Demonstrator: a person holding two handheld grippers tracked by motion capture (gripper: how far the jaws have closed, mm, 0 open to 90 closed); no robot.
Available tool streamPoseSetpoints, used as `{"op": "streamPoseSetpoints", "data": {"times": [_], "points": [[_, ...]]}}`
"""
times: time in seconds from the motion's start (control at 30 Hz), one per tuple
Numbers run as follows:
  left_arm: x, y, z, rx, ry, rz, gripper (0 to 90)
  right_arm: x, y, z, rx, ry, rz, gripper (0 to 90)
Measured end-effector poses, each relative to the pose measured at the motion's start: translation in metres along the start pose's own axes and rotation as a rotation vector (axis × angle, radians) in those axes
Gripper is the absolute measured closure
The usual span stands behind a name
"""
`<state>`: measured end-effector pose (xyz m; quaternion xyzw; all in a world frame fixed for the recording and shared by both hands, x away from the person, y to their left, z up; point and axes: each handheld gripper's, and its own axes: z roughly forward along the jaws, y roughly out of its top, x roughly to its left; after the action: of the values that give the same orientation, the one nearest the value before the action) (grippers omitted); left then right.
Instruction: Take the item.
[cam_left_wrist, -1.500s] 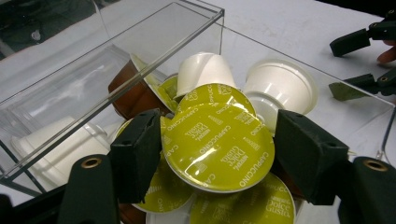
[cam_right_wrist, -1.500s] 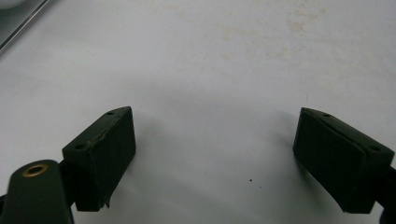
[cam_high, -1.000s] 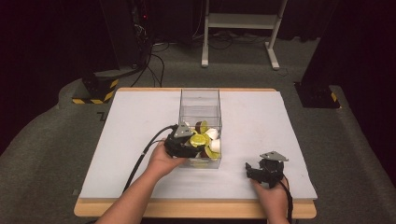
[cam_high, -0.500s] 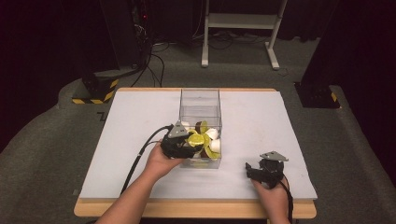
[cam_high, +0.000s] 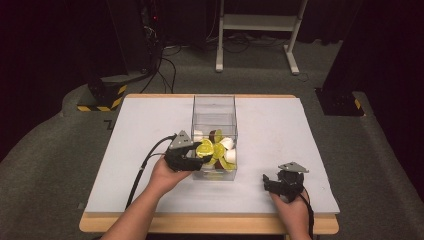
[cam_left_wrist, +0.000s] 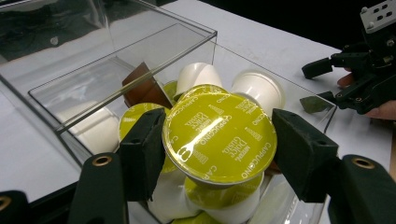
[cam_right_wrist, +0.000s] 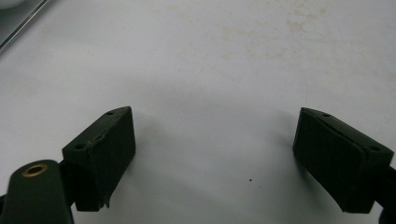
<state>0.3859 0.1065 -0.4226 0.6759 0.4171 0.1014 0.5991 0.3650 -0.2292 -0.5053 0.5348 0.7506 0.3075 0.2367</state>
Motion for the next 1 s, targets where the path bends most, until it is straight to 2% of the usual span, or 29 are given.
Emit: {"op": "streamPoseSetpoints", "data": {"times": [0.43, 1.0], "points": [[0.015, 0.007, -0.028, -0.047, 0.025, -0.032, 37.7, 0.000, 0.000, 0.000, 0.000, 0.000, 0.000, 13.0], [0.025, 0.008, -0.051, -0.051, 0.064, -0.002, 37.7, 0.000, 0.000, 0.000, 0.000, 0.000, 0.000, 13.0]]}}
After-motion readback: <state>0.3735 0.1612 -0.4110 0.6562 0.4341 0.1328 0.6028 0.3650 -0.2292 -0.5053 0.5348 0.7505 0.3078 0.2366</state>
